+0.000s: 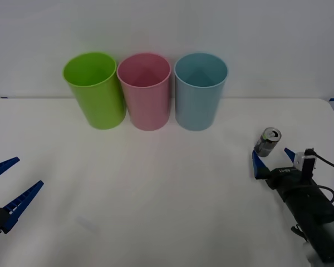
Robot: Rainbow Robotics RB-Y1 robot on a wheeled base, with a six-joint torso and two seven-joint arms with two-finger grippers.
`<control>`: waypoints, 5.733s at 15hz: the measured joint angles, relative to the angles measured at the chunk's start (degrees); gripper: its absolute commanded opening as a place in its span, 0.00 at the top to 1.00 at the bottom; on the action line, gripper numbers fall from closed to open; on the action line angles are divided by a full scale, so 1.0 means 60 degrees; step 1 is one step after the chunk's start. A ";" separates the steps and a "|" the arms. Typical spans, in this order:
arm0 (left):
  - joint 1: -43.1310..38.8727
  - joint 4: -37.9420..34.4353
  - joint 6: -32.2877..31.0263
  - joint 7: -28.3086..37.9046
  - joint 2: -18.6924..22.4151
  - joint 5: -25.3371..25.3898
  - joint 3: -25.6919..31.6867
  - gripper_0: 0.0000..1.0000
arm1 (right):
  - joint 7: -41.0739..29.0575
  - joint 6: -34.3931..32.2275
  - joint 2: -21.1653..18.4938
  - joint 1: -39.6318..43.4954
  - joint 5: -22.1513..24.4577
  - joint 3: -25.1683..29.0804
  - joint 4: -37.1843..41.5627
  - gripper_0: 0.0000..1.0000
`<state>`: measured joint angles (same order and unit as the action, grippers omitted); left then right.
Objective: Grasp the object on the table and drop it into the matching bin: aluminum can to the light blue bin, PET bottle to the pink bin.
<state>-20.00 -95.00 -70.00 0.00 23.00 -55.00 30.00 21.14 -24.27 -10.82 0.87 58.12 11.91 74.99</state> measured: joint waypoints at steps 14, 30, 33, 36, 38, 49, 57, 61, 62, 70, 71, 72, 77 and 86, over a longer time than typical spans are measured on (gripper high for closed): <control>0.0000 0.0000 0.0000 0.0001 0.0000 0.0000 0.0000 0.00 | 0.0412 0.0687 0.0116 -0.2072 0.0184 0.0202 -0.1994 0.00; 0.0000 0.0000 0.0000 0.0000 0.0000 0.0000 0.0000 0.00 | 0.0591 0.0553 0.0118 -0.2059 0.0213 0.0136 -0.1985 1.00; 0.0000 0.0000 0.0000 0.0000 0.0000 0.0000 0.0000 0.00 | 0.0580 0.0405 0.0116 -0.2022 0.0213 0.0138 -0.1843 1.00; 0.0000 0.0000 0.0000 0.0001 0.0000 0.0000 0.0000 0.00 | 0.0489 0.0332 0.0096 -0.1654 0.0265 0.0096 -0.1150 1.00; 0.0000 0.0000 0.0000 0.0000 0.0000 0.0000 0.0000 0.00 | 0.0362 0.0327 0.0103 -0.1224 0.0288 -0.0053 -0.0389 1.00; 0.0001 0.0000 0.0000 0.0000 0.0000 0.0000 0.0000 0.00 | -0.2853 0.0454 -0.0672 0.0189 0.0642 -0.1616 0.3852 1.00; 0.0001 0.0000 0.0000 0.0000 0.0000 0.0000 0.0000 0.00 | -0.5915 0.0528 -0.0803 -0.0260 0.2463 -0.1858 0.5179 1.00; 0.0001 0.0000 0.0000 0.0001 0.0000 0.0000 0.0000 0.00 | -0.7214 0.0528 -0.0794 -0.1334 0.3576 -0.1985 0.5039 1.00; 0.0001 0.0000 0.0000 0.0000 0.0000 0.0000 0.0000 0.00 | -0.7488 0.0532 -0.0793 -0.1674 0.3826 -0.2029 0.4857 1.00; 0.0001 -0.0001 0.0000 0.0000 0.0000 0.0000 0.0000 0.00 | -0.7796 0.0534 0.0119 -0.4859 0.5391 -0.1515 0.1533 1.00; 0.0000 0.0000 0.0000 0.0001 0.0000 0.0000 0.0000 0.00 | -0.7779 0.0531 0.0304 -0.5294 0.5600 -0.1335 0.1002 1.00; 0.0000 0.0000 0.0000 0.0001 0.0000 0.0000 0.0000 0.00 | -0.7750 0.0531 0.0462 -0.5657 0.5811 -0.1153 0.0512 1.00; 0.0000 0.0000 0.0000 0.0000 0.0000 0.0000 0.0000 0.00 | -0.7595 0.0543 0.0815 -0.6599 0.6164 -0.0760 -0.0726 1.00; 0.0000 0.0000 0.0000 0.0000 0.0000 0.0000 0.0000 0.00 | -0.7394 0.0541 0.0836 -0.6598 0.6226 -0.0802 -0.0735 0.00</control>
<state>-20.00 -95.00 -70.00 0.00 23.00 -55.00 30.00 -23.23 -21.03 -5.80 -38.72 95.48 7.10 70.58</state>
